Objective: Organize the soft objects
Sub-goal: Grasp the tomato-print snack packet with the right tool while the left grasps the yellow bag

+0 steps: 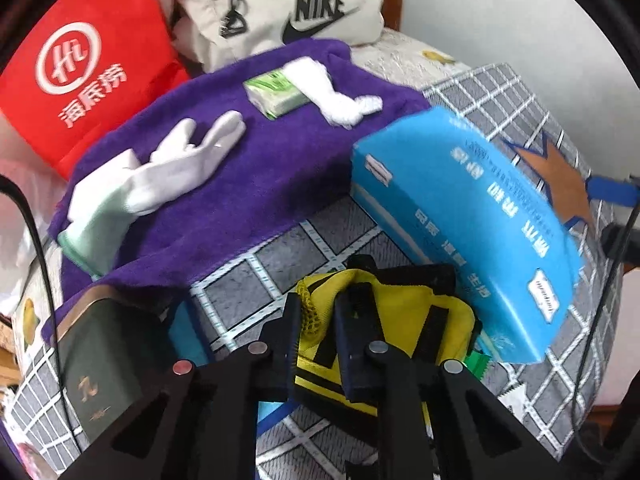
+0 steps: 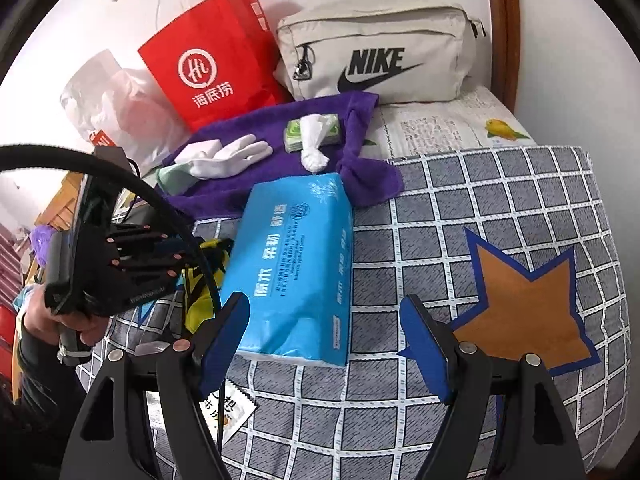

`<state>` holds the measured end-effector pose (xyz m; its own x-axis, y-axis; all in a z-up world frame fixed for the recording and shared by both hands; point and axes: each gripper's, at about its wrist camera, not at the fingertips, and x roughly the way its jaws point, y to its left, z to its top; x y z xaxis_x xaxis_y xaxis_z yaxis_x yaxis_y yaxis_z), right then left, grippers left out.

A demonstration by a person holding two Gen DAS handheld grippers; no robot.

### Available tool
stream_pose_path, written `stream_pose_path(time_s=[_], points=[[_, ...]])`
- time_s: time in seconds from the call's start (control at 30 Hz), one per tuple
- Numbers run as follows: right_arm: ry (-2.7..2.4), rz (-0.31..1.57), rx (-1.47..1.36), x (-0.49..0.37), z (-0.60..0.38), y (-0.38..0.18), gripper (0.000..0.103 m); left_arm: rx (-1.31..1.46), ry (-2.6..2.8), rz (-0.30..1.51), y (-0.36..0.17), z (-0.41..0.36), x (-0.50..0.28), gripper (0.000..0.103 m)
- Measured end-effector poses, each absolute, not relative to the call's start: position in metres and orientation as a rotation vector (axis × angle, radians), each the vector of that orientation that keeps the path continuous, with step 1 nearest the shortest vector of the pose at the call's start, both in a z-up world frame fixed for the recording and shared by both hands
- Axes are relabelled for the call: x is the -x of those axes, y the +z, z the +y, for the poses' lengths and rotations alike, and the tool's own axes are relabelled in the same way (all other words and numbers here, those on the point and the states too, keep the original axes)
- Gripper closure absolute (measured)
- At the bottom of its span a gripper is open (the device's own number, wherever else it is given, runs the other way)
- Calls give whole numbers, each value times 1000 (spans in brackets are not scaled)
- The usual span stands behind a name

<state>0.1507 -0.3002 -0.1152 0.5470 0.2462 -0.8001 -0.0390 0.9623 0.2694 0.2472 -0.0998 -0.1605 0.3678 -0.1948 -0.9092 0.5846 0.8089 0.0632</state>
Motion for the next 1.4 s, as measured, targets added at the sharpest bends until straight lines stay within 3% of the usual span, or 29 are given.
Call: stream_pose_path(time_s=[0.8, 1.2, 1.4], points=[[302, 960, -180, -103, -251, -102, 26, -212, -499, 941, -80, -39, -202, 87], [419, 1017, -114, -93, -211, -161, 25, -160, -462, 918, -71, -12, -180, 87], [405, 1029, -40, -94, -197, -182, 18, -154, -460, 912, -70, -5, -172, 87]])
